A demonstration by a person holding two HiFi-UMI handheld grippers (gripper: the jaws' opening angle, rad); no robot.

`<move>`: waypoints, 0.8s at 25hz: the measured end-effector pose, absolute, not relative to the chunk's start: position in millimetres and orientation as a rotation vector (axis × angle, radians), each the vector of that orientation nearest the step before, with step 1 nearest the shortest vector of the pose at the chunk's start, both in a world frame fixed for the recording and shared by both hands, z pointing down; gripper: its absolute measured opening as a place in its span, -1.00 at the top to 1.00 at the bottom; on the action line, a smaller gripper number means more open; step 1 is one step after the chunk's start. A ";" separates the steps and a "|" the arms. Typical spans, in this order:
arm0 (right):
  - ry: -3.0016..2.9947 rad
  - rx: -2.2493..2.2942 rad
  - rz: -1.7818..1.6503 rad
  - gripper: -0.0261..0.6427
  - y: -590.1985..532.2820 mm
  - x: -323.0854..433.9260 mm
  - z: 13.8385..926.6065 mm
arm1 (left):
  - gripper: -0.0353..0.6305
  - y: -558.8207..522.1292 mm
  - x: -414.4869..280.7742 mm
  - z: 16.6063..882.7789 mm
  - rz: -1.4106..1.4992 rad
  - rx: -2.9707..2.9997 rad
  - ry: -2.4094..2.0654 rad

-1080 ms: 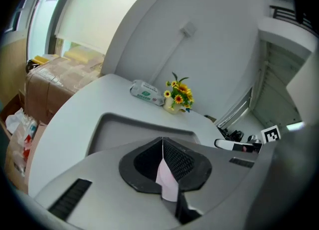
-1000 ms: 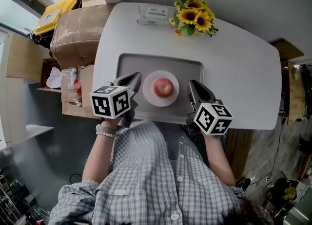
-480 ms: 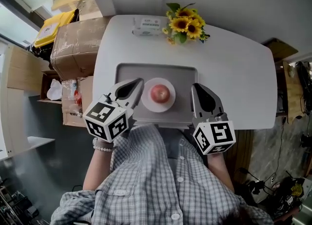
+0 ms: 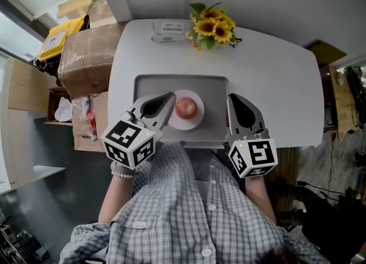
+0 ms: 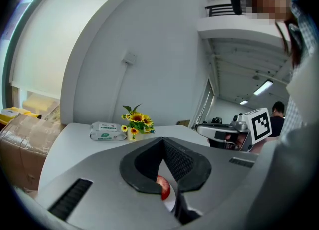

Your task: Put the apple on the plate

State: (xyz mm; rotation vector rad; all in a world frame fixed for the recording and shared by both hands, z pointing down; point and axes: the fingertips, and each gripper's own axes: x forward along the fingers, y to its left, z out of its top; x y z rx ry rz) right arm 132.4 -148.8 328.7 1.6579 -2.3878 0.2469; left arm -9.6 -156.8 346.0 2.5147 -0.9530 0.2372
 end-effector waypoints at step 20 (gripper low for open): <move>-2.372 1.658 0.277 0.84 -138.2 132.5 332.8 | 0.87 -146.8 -6.2 351.2 0.277 2.504 -0.931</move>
